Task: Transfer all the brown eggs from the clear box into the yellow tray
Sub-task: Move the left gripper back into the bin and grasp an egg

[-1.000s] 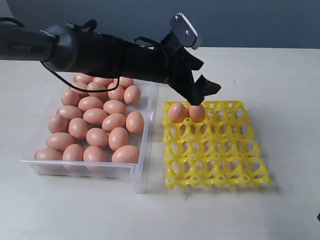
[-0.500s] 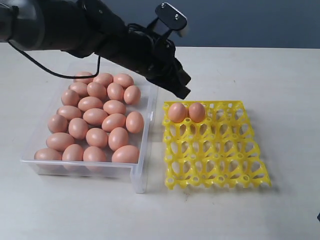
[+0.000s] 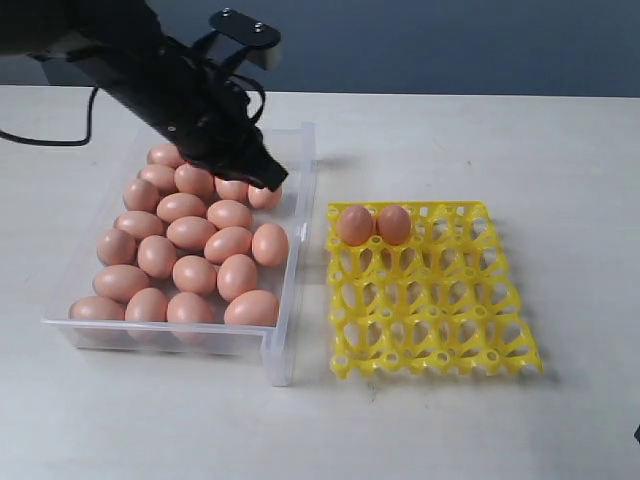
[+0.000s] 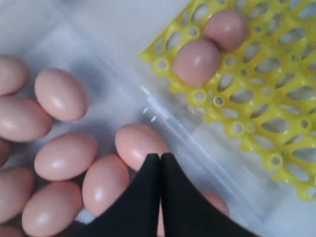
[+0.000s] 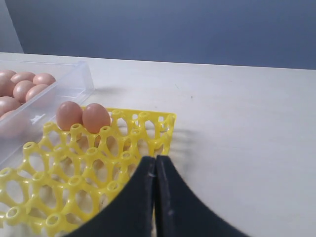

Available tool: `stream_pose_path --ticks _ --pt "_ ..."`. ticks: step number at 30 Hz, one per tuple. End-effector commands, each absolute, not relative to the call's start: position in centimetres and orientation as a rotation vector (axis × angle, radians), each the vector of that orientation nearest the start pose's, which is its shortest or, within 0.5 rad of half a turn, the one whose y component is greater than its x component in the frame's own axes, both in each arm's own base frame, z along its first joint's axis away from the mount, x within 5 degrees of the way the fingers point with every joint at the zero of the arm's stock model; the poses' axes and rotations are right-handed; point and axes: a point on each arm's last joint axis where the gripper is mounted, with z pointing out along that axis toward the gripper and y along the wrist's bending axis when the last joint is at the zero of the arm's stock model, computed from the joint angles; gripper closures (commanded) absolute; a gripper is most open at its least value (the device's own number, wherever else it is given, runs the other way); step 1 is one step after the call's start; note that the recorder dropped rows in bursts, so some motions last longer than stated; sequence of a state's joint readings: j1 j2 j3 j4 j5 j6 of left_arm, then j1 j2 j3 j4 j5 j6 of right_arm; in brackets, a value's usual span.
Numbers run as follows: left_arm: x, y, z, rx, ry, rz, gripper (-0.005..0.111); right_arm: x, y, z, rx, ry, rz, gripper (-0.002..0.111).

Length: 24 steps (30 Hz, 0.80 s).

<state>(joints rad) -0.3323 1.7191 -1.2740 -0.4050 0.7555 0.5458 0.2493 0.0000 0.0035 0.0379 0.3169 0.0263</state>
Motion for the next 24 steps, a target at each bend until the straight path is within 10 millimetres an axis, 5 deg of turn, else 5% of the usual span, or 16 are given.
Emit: stream_pose_path --ticks 1,5,9,15,18,24 --pt "32.4 -11.9 25.4 0.697 2.564 -0.356 0.106 5.2 1.4 18.5 -0.178 1.787 0.233 0.107" --pt "32.2 -8.8 23.8 0.438 2.713 -0.372 0.106 5.2 1.4 18.5 -0.178 1.787 0.233 0.107" --pt "32.0 -7.1 22.8 0.432 2.739 -0.333 0.105 5.2 1.4 18.5 -0.178 1.787 0.233 0.107" --pt "32.6 -5.4 22.3 0.48 2.684 -0.155 0.072 5.2 1.4 18.5 -0.178 1.787 0.233 0.107" --pt "32.6 -4.8 22.2 0.677 2.655 -0.023 0.058 5.2 1.4 18.5 -0.178 1.787 0.233 0.107" --pt "31.7 -4.5 21.9 1.272 2.553 0.085 0.057 5.2 1.4 18.5 -0.178 1.787 0.233 0.107"
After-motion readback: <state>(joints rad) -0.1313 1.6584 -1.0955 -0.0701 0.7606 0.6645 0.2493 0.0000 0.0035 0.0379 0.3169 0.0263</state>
